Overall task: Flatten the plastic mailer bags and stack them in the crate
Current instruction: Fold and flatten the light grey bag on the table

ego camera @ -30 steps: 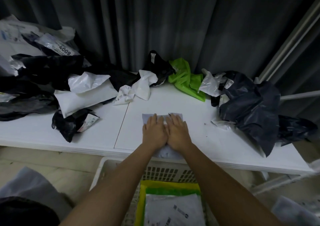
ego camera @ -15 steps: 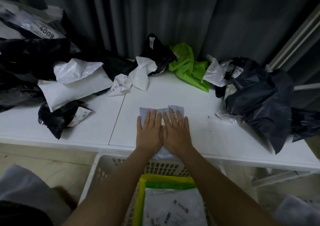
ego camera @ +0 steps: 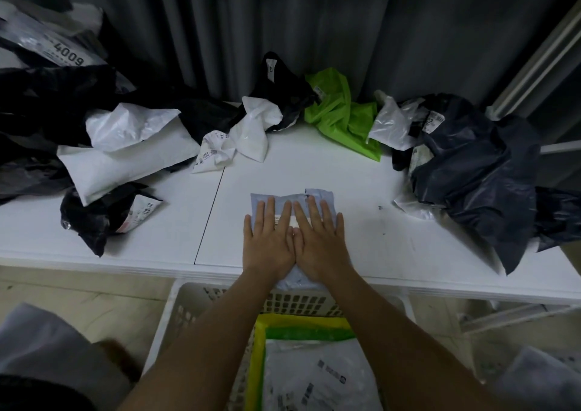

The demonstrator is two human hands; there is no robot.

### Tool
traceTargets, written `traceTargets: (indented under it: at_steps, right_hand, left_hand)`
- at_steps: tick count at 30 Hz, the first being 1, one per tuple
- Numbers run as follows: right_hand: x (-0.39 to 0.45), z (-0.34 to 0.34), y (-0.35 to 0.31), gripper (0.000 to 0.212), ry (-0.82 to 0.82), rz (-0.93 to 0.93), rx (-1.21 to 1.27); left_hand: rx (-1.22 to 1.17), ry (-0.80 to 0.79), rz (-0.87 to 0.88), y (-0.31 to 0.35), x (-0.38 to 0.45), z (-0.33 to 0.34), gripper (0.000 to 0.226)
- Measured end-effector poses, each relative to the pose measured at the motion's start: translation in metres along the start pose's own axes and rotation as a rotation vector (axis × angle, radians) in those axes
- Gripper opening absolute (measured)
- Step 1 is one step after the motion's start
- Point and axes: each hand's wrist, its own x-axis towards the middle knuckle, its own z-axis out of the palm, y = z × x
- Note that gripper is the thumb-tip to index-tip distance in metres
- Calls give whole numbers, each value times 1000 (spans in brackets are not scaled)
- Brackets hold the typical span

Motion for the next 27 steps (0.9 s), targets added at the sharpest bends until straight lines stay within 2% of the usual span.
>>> traceTargets:
  at_steps: [7, 16, 19, 21, 24, 27]
  right_hand:
    - [0, 0, 1, 76, -9, 1, 25]
    - [-1, 2, 2, 68, 53, -4, 82]
    - [-4, -1, 2, 69, 45, -12, 84]
    - [-7, -5, 0, 69, 61, 1, 89]
    - [-18, -14, -4, 70, 85, 190, 174]
    - [-26, -36, -2, 96, -22, 438, 374]
  left_hand:
    - [27, -20, -16, 1, 1, 1, 81]
    - [45, -44, -44, 0, 1, 2, 59]
    - [46, -43, -56, 2, -2, -1, 73]
    - [64, -53, -70, 4, -3, -2, 66]
    - [116, -78, -90, 9, -5, -11, 56]
    - [173, -123, -107, 17, -14, -24, 59]
